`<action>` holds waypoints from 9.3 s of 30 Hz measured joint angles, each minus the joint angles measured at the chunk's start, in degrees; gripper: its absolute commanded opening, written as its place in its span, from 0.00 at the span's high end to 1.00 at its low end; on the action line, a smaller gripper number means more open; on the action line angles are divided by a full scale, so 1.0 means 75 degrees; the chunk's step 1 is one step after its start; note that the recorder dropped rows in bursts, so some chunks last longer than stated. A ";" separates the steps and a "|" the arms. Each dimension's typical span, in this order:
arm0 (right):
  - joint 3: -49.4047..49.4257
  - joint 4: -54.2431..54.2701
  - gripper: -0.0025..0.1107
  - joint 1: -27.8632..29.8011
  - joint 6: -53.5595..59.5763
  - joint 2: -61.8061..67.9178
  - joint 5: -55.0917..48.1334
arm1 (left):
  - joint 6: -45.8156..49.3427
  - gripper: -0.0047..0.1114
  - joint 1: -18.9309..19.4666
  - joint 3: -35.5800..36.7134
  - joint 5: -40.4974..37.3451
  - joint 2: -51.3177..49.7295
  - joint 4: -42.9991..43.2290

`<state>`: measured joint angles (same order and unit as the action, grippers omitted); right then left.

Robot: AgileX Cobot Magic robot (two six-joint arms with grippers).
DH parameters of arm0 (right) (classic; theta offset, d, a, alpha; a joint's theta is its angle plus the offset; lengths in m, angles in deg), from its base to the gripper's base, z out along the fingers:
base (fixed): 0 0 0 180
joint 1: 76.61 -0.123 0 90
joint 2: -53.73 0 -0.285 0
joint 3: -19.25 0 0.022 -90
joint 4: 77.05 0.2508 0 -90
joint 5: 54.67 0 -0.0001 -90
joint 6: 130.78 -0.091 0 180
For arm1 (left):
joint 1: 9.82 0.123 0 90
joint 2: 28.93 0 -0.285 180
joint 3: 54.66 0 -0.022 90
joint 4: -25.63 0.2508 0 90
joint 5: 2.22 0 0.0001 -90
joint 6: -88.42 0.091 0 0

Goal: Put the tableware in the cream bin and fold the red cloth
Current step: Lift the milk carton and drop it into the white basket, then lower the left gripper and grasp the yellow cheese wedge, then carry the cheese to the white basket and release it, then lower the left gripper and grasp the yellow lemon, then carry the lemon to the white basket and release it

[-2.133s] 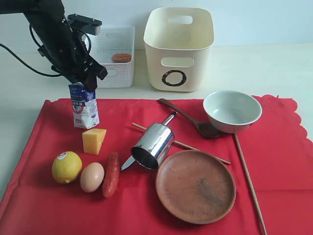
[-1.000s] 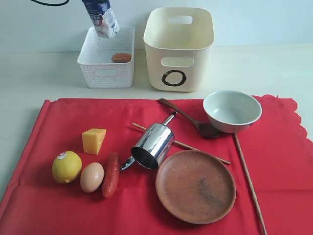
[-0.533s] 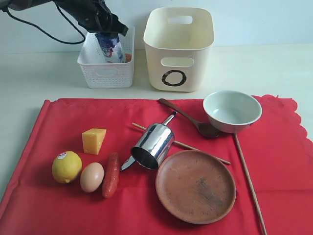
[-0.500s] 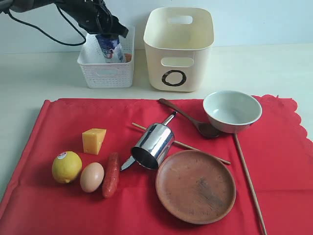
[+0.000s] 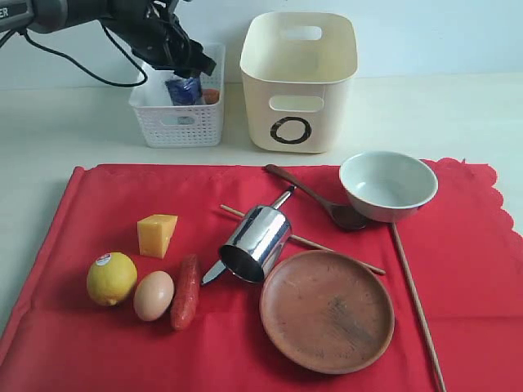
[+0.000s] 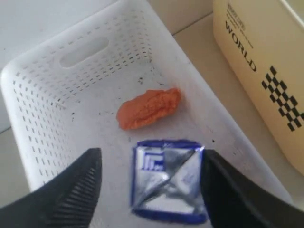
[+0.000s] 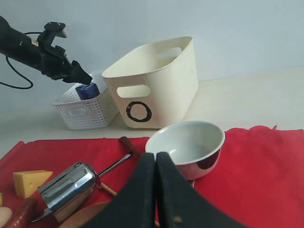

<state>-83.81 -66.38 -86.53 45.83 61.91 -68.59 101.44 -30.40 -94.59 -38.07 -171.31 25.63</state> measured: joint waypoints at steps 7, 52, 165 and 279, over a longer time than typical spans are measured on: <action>0.0000 0.0000 0.98 0.0000 0.0000 0.0000 0.0000 | 0.0000 0.40 0.0000 0.0000 -0.0623 0.0560 0.0000; 0.0000 0.0000 0.98 0.0000 0.0000 0.0000 -0.0012 | 0.0756 0.36 -0.0117 0.6527 -0.1656 0.3620 -0.2791; 0.0000 0.0000 0.98 0.0000 0.0000 0.0000 -0.0012 | -0.0081 0.96 0.0474 0.3784 -0.1227 0.3641 -0.1189; 0.0000 0.0000 0.98 0.0000 0.0000 0.0000 -0.0012 | 0.1033 0.96 0.0034 0.6583 0.2783 0.4554 -0.2463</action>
<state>-83.81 -66.38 -86.53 45.83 61.91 -68.68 109.18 -30.15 -45.21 -17.20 -137.15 7.16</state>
